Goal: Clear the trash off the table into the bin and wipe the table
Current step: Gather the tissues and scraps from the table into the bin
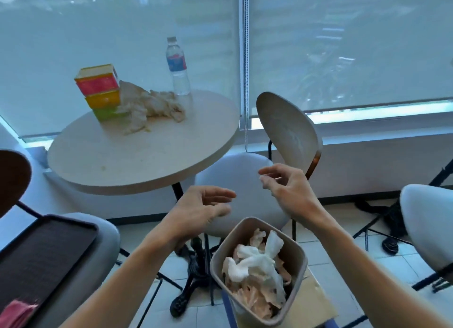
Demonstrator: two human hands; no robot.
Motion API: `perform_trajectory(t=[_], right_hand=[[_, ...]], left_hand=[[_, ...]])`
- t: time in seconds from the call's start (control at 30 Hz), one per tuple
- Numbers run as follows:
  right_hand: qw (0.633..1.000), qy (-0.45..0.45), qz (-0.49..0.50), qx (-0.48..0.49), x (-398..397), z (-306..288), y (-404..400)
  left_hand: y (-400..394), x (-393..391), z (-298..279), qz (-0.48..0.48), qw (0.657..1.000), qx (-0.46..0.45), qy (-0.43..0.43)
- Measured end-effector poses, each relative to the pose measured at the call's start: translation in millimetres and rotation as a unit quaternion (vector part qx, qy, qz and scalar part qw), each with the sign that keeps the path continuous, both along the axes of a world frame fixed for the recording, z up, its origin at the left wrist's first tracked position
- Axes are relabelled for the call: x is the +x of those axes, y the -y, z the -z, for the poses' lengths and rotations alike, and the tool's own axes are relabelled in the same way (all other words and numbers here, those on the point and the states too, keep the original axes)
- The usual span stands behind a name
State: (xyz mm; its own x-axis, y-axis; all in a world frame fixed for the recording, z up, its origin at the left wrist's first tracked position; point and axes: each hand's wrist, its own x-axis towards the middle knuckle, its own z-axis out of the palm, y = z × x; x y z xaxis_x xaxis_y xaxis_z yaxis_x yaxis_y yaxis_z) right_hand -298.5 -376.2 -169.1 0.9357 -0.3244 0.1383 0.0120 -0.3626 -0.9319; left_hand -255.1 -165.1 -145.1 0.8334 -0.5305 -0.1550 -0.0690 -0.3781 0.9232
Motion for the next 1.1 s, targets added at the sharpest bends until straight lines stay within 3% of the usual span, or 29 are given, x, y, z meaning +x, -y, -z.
perform_trajectory(t=[0.23,0.43,0.67,0.9,1.1], right_hand=[[0.995,0.097,-0.025,0.000,58,-69,-44],[0.992,0.104,-0.050,-0.051,128,-104,-82],[0.983,0.019,-0.087,-0.164,208,-103,-120],[0.957,-0.081,-0.018,-0.279,270,-80,-131],[0.962,-0.030,0.025,-0.270,287,-89,-129]], left_hand=[[-28,39,-64,-0.047,0.995,-0.052,0.068],[-67,99,-85,-0.131,0.986,-0.036,0.093],[-115,177,-88,-0.202,0.967,0.030,0.153],[-139,233,-86,-0.208,0.940,0.108,0.246],[-146,263,-89,-0.169,0.962,0.048,0.210]])
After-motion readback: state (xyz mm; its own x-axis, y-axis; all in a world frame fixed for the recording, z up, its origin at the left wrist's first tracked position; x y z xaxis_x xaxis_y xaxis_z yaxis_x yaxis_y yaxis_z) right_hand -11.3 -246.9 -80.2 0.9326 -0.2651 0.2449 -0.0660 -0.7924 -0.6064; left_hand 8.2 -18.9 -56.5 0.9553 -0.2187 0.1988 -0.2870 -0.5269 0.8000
